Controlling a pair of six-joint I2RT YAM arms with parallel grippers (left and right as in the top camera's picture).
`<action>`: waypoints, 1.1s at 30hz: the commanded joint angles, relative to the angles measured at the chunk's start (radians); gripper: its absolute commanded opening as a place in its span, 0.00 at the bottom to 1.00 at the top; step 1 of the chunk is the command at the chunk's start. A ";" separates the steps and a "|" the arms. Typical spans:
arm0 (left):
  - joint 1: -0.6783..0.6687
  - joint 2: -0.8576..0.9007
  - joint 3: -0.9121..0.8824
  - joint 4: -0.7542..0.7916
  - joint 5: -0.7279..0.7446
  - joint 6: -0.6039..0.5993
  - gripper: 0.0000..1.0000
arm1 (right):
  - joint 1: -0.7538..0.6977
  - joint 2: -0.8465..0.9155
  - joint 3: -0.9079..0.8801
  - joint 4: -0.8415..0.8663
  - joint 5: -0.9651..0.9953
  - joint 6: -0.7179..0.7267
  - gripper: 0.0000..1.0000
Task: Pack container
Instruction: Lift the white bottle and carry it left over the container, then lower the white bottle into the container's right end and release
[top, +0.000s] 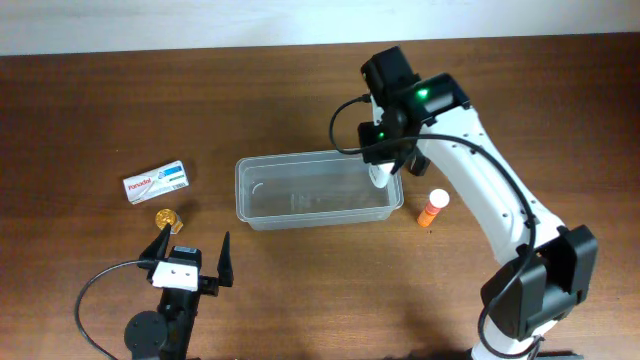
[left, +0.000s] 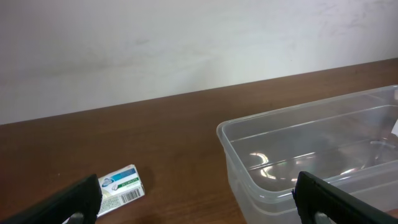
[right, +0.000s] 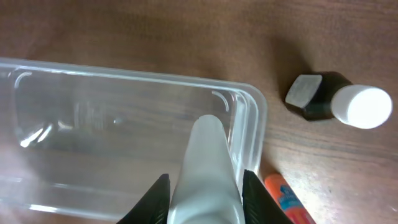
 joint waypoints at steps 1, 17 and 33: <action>-0.001 -0.009 -0.003 -0.005 -0.006 0.010 0.99 | 0.038 -0.034 -0.045 0.048 0.074 0.047 0.15; -0.001 -0.009 -0.003 -0.005 -0.006 0.010 0.99 | 0.073 -0.034 -0.319 0.343 0.150 0.120 0.15; -0.001 -0.009 -0.003 -0.005 -0.006 0.010 0.99 | 0.051 -0.034 -0.365 0.406 0.164 0.124 0.15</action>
